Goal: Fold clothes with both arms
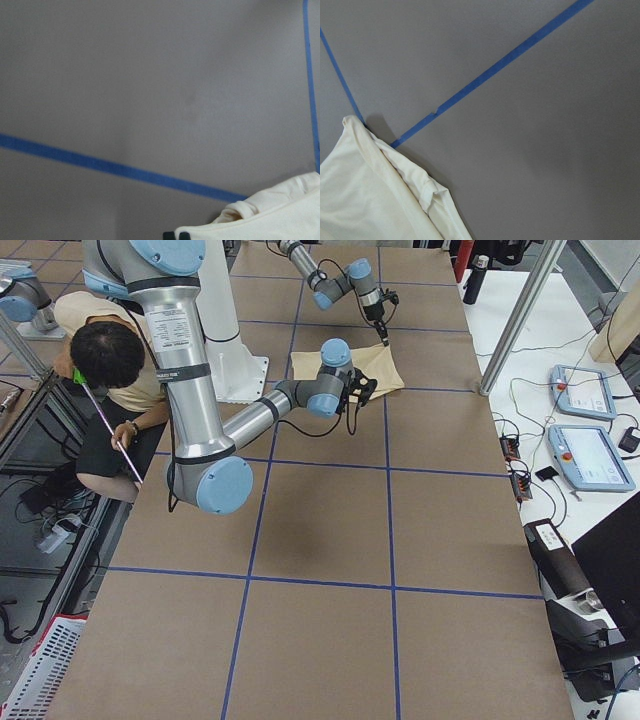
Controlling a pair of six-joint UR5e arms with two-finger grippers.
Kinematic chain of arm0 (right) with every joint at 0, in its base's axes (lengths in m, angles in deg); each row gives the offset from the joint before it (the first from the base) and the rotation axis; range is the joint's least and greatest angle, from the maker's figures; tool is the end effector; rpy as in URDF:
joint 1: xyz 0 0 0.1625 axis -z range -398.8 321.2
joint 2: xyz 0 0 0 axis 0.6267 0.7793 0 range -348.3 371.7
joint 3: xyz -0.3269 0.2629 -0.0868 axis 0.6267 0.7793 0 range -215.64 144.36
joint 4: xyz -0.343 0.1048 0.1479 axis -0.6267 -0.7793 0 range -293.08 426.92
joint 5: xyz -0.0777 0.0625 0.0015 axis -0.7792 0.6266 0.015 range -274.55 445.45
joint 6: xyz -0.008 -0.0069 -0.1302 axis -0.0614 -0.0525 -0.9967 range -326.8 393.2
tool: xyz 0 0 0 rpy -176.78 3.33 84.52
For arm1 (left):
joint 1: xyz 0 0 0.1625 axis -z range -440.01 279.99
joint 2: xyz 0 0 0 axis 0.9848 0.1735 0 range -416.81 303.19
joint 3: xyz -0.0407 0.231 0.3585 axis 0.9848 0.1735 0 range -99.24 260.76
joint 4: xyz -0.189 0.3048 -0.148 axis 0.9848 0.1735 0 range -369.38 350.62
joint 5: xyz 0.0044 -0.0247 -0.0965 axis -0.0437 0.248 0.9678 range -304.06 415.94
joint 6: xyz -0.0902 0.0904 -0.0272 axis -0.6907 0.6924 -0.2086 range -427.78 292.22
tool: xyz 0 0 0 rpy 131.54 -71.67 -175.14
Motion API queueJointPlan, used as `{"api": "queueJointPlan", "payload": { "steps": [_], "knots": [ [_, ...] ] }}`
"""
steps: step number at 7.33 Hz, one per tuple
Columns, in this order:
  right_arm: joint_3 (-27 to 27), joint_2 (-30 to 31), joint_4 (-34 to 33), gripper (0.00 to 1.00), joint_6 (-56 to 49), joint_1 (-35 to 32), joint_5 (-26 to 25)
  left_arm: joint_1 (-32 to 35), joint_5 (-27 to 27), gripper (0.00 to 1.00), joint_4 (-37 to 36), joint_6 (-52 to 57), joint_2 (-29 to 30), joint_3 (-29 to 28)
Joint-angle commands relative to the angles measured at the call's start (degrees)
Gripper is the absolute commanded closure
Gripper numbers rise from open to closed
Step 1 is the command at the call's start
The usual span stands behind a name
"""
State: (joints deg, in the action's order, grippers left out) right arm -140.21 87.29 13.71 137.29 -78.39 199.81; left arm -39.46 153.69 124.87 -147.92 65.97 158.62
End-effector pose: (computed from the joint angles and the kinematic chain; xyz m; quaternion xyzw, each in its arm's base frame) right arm -0.3924 -0.4274 0.3589 -0.0557 -0.5567 0.2684 0.7842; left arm 0.4814 -0.5639 0.3590 0.1762 0.5085 -0.1878 0.8216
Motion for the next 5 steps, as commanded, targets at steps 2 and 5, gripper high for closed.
{"api": "queueJointPlan", "payload": {
  "steps": [2,5],
  "knots": [
    [-0.6,-1.7,0.0,0.0,0.3,6.2,-9.2,3.0,0.3,0.38,5.3,2.0,3.3,-6.9],
    [-1.3,-9.7,-9.5,0.0,8.4,18.9,-22.5,4.3,4.0,0.39,4.0,1.9,-3.2,4.7]
  ]
}}
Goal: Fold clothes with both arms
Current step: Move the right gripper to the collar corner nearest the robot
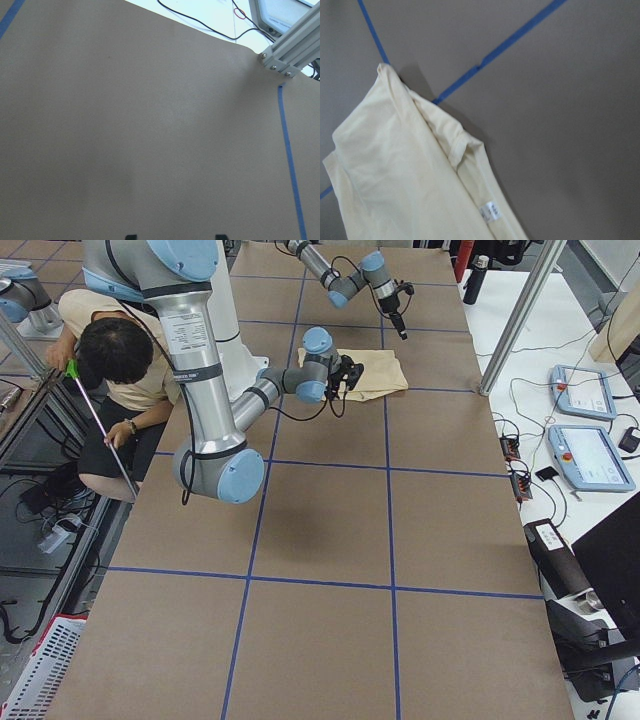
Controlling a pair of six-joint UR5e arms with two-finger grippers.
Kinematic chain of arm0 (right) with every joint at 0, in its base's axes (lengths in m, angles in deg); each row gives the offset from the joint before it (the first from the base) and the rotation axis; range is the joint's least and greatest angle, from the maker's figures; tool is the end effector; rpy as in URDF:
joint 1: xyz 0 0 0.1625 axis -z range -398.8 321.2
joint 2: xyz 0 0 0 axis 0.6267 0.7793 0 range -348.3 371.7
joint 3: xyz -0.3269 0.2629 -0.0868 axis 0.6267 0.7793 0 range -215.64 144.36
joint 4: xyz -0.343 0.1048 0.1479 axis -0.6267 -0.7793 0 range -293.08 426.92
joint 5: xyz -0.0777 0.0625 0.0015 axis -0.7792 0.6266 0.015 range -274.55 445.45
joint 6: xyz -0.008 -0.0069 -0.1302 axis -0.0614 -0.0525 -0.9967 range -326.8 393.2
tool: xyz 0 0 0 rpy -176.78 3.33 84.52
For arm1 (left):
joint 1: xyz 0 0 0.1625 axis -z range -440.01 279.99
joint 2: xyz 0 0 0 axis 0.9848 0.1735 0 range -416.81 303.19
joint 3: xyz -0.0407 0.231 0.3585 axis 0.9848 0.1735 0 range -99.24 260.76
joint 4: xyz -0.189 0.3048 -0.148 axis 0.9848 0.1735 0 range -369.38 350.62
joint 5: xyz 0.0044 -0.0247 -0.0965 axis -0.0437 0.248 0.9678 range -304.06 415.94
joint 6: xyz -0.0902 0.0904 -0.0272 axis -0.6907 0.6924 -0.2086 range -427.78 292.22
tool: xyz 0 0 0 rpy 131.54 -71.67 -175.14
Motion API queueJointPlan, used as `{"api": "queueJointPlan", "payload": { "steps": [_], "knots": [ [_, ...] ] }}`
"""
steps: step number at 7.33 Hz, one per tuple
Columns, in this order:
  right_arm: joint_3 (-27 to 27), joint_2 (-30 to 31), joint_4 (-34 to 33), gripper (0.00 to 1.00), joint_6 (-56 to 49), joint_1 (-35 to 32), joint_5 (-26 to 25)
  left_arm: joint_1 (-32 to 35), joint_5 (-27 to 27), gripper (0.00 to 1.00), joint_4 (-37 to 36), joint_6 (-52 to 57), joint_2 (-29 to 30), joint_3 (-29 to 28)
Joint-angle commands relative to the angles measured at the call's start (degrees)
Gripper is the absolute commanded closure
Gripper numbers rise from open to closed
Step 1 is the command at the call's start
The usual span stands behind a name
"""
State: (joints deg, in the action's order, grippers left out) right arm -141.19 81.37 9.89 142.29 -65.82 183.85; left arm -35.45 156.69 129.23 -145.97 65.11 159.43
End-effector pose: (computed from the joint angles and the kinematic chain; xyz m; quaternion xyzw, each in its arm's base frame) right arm -0.4831 -0.3744 0.3044 -0.0213 -0.5666 0.2840 0.7732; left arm 0.4387 -0.5848 0.3505 0.1990 0.5347 -0.1800 0.8014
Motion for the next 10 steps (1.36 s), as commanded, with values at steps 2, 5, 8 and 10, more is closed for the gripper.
{"api": "queueJointPlan", "payload": {
  "steps": [2,5,8,10],
  "knots": [
    [-0.2,-6.2,-11.9,0.0,18.1,15.7,-17.9,0.3,1.0,0.39,-1.1,-0.2,-2.6,4.1],
    [0.4,-5.9,-12.5,0.04,27.3,20.8,-25.3,0.2,0.9,0.36,-1.1,-0.6,-2.6,4.1],
    [0.3,-4.6,-13.3,0.08,27.4,20.5,-25.4,0.1,0.9,0.36,-1.1,-0.6,-2.6,4.1],
    [0.4,-4.0,-13.6,0.09,27.8,20.7,-25.2,0.1,0.9,0.36,-1.1,-0.8,-2.5,4.1]
  ]
}}
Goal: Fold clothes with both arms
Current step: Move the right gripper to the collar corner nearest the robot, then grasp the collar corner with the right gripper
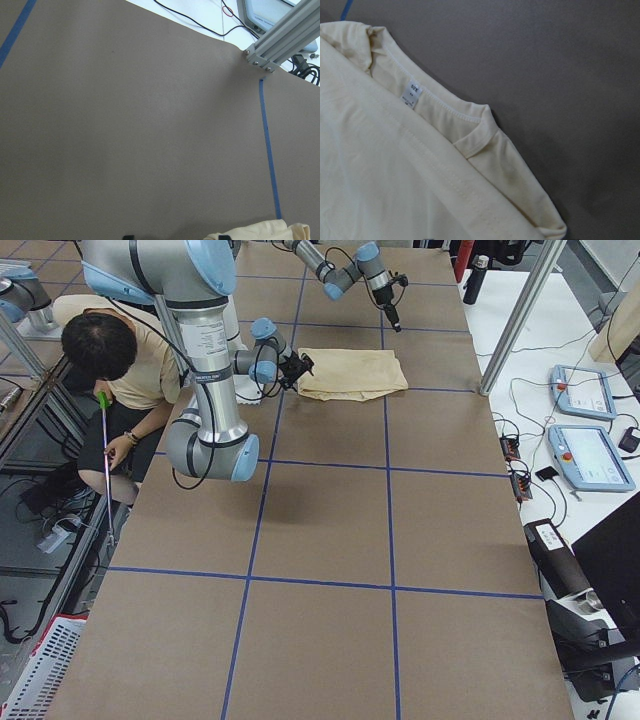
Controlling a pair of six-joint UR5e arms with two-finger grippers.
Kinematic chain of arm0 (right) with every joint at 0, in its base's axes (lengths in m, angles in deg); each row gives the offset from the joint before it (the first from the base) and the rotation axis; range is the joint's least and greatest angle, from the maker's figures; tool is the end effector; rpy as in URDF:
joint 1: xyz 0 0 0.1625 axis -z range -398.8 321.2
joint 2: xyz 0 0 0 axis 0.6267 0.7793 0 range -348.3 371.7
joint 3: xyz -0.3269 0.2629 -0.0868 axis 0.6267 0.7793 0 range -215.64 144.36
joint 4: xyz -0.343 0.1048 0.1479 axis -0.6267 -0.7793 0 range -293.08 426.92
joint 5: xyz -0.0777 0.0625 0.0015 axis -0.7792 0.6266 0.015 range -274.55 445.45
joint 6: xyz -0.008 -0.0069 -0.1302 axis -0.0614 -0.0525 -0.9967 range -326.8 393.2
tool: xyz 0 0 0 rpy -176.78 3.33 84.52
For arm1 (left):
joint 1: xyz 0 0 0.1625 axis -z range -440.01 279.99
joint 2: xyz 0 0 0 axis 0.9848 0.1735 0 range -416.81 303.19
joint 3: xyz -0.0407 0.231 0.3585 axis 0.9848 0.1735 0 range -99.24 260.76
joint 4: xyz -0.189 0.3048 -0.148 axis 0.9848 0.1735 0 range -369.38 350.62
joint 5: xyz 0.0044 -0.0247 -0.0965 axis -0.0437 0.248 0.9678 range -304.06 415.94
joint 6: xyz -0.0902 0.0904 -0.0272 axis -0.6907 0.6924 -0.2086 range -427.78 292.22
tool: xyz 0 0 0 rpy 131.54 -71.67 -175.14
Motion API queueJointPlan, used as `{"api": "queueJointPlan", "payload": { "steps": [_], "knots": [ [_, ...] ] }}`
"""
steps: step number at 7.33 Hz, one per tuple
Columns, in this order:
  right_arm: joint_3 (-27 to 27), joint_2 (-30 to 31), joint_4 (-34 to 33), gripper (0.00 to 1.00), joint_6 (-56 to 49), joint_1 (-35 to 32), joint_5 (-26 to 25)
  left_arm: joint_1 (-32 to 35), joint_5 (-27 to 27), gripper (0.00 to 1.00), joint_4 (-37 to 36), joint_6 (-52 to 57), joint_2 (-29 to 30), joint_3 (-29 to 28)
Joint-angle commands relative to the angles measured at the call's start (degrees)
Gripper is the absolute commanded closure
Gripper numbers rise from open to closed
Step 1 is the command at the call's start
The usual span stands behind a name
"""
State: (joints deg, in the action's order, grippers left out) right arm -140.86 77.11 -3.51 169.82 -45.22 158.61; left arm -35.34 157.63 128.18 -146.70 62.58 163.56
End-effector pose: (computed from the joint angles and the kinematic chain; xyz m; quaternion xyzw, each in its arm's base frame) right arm -0.5935 -0.2389 0.2968 -0.0490 -0.5038 0.4486 0.7366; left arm 0.4243 -0.5695 0.3490 0.1920 0.5418 -0.1800 0.7982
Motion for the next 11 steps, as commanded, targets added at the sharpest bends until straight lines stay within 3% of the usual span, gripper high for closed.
{"api": "queueJointPlan", "payload": {
  "steps": [1,5,8,9,10,11],
  "knots": [
    [0.2,0.2,-0.1,0.09,0.7,0.3,0.0,0.0,0.0,0.36,0.0,-0.1,0.0,0.3],
    [1.3,0.2,-0.1,0.16,0.7,0.9,0.0,0.1,0.1,0.36,0.0,-0.1,-0.1,0.4],
    [1.3,0.1,-0.1,0.58,2.1,0.8,0.0,0.2,0.1,0.36,0.0,-0.1,-0.2,1.1],
    [1.3,-0.1,-0.1,0.93,4.1,0.3,0.1,0.2,0.1,0.36,-0.1,-0.1,-0.7,1.5],
    [1.3,0.0,0.0,1.0,4.1,0.3,0.1,0.2,0.1,0.36,-0.1,-0.1,-2.0,2.7],
    [1.3,-0.1,0.0,1.0,4.1,0.3,0.1,0.2,0.1,0.36,-0.1,-0.1,-2.5,3.2]
  ]
}}
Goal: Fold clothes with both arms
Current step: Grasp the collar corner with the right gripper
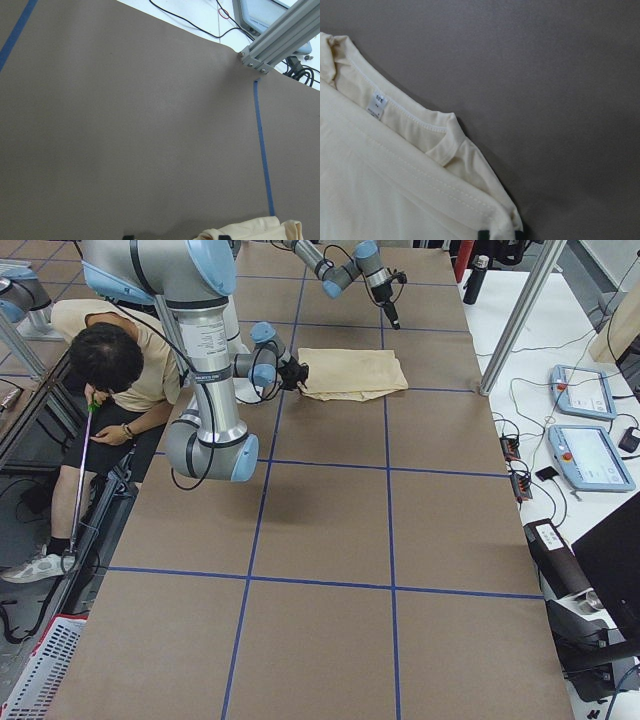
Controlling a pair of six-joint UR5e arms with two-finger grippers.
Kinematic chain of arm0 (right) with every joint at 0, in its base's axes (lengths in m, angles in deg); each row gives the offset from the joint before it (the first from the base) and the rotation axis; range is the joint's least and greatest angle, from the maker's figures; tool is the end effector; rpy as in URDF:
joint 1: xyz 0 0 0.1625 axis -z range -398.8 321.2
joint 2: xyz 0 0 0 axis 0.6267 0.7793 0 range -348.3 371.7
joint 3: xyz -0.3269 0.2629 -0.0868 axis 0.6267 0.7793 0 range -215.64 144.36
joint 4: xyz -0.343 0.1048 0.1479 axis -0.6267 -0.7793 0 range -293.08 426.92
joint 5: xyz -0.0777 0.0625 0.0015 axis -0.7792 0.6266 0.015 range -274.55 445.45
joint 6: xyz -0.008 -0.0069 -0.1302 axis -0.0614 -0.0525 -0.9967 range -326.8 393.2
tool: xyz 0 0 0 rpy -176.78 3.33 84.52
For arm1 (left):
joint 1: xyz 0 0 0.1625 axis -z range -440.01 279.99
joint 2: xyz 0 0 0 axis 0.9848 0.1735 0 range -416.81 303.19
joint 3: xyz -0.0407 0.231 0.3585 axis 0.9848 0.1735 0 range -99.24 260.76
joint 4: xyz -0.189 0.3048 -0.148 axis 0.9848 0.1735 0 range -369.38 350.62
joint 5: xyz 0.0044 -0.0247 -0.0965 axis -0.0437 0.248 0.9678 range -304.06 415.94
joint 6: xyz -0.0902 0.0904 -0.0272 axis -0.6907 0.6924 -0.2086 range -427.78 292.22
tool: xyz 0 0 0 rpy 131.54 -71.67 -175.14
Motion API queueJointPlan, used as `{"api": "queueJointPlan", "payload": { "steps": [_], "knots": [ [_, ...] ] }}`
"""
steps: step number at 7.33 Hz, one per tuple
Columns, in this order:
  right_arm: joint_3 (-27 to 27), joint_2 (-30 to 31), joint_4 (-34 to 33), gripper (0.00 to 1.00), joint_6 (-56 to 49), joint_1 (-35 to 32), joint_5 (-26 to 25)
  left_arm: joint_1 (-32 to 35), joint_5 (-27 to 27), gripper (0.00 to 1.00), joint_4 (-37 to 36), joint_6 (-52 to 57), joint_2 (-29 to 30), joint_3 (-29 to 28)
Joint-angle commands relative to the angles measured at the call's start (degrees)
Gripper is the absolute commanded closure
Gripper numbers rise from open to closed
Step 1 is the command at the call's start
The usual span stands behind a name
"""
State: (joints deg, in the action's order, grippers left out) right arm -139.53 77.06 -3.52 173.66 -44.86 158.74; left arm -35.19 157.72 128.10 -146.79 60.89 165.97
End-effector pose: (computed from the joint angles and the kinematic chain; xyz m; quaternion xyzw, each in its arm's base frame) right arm -0.6010 -0.2355 0.3065 -0.0640 -0.4927 0.4717 0.7285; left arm 0.4134 -0.5609 0.3491 0.1941 0.5458 -0.1799 0.7950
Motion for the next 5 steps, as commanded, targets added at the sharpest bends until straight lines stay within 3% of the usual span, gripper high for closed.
{"api": "queueJointPlan", "payload": {
  "steps": [1,4,5],
  "knots": [
    [-0.3,-0.1,0.1,1.0,0.3,-0.2,0.0,0.0,-0.1,0.36,0.0,0.0,-0.8,0.9],
    [-2.6,0.1,-0.2,1.0,0.3,-0.5,0.2,0.2,0.1,0.36,-0.2,-0.1,-1.5,3.1],
    [-3.1,0.5,-0.3,1.0,0.3,-0.5,0.2,0.2,1.5,0.36,-0.3,-0.2,-4.2,6.8]
  ]
}}
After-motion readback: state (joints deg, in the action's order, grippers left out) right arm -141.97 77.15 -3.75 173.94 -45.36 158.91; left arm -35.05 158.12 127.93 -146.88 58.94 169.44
